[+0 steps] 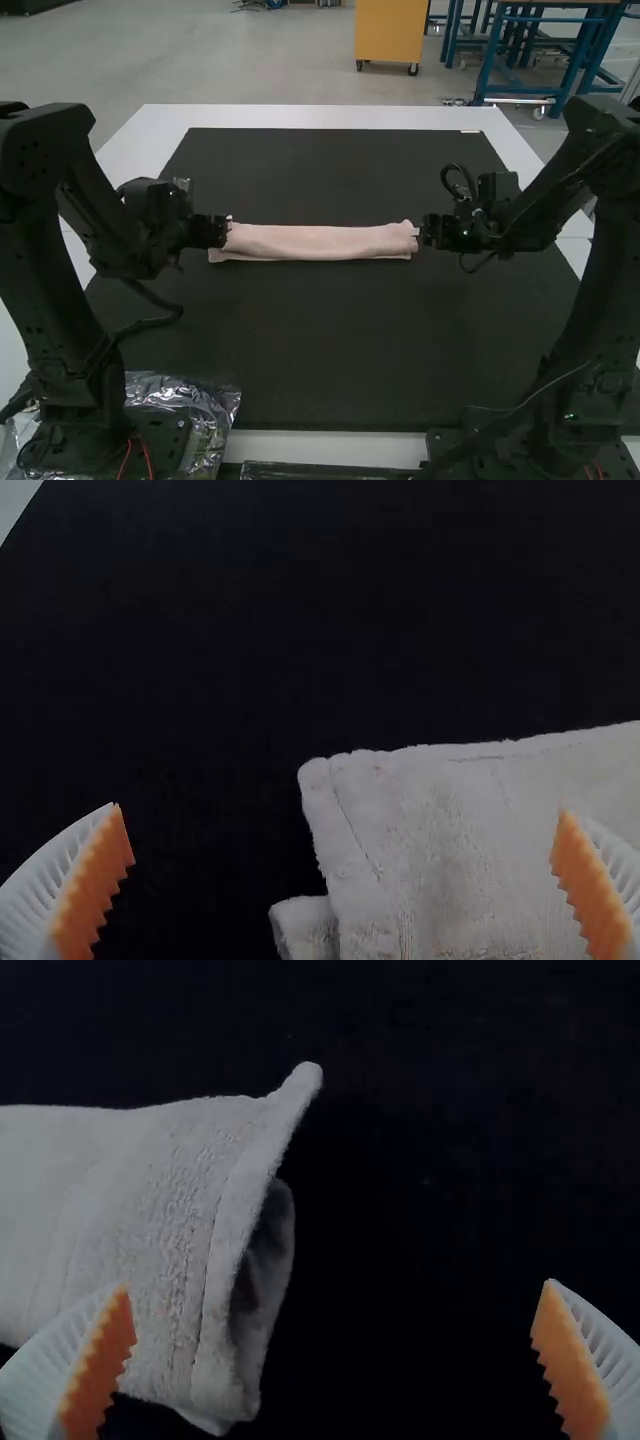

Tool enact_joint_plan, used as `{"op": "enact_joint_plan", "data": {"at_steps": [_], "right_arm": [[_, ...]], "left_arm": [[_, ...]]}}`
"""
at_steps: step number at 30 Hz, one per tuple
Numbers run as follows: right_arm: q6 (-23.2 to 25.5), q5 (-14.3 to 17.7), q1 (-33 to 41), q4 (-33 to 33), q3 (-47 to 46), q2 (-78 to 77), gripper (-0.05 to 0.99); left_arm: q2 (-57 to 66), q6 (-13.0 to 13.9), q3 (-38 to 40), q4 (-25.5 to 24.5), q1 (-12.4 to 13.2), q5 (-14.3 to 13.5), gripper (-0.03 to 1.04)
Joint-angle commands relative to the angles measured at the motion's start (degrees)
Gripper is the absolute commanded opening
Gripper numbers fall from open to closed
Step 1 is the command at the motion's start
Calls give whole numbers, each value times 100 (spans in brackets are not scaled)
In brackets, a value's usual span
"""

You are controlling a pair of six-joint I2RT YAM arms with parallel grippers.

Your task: Fold the towel.

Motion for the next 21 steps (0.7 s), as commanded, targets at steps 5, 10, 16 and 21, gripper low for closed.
{"op": "enact_joint_plan", "data": {"at_steps": [5, 10, 16, 21], "right_arm": [[56, 60, 188, -24, 224, -165, 91], [-32, 227, 496, -173, 330, -121, 91], [-164, 464, 698, -147, 435, 38, 91], [-199, 570, 716, -112, 497, 257, 91]], "left_arm": [[-199, -31, 480, -68, -52, -323, 97], [-393, 4, 612, 20, -60, -683, 97], [-454, 127, 656, 161, -60, -929, 97], [-454, 276, 629, 126, -60, -1210, 97]]}}
